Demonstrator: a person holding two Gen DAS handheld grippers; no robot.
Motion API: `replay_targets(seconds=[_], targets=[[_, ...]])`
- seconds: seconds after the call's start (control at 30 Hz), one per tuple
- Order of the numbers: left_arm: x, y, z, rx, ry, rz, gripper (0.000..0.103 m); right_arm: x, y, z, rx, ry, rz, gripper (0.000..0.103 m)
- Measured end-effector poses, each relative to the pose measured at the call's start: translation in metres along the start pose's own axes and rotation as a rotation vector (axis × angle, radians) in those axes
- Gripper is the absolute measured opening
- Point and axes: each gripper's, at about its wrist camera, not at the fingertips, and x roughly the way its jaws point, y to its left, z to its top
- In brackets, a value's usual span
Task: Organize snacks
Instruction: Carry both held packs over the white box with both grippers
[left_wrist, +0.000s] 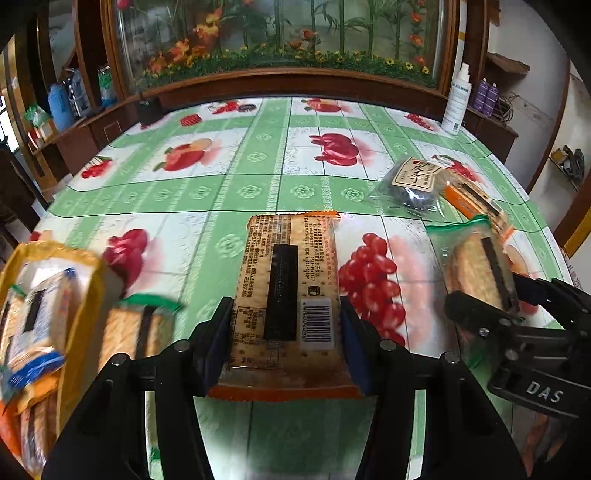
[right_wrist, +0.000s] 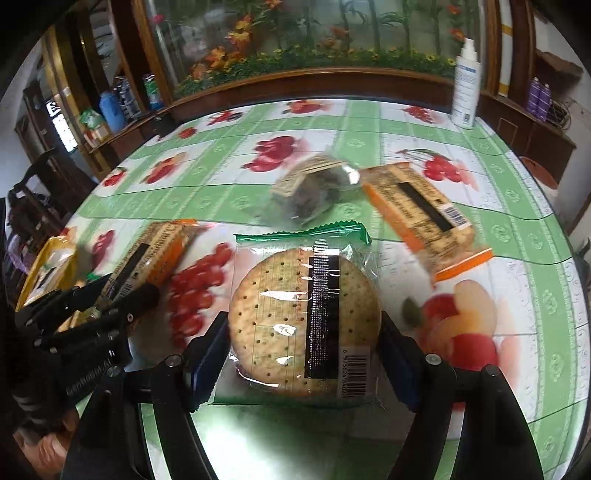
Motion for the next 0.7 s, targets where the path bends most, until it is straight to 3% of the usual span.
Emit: replay_targets(seconds=[0.43,0.7], targets=[[-0.089,0.051,-0.044,-0.101,-0.173,0.064,0.053,-0.028,0.044,-0.020,-0.031,-0.051,0.198,0.077],[-0.118,0.083,-0.056,-0.148,-0.241,0.123,0.053,-0.045,0.074,-0.033,-0.049,-0.086,0.335,0.077]])
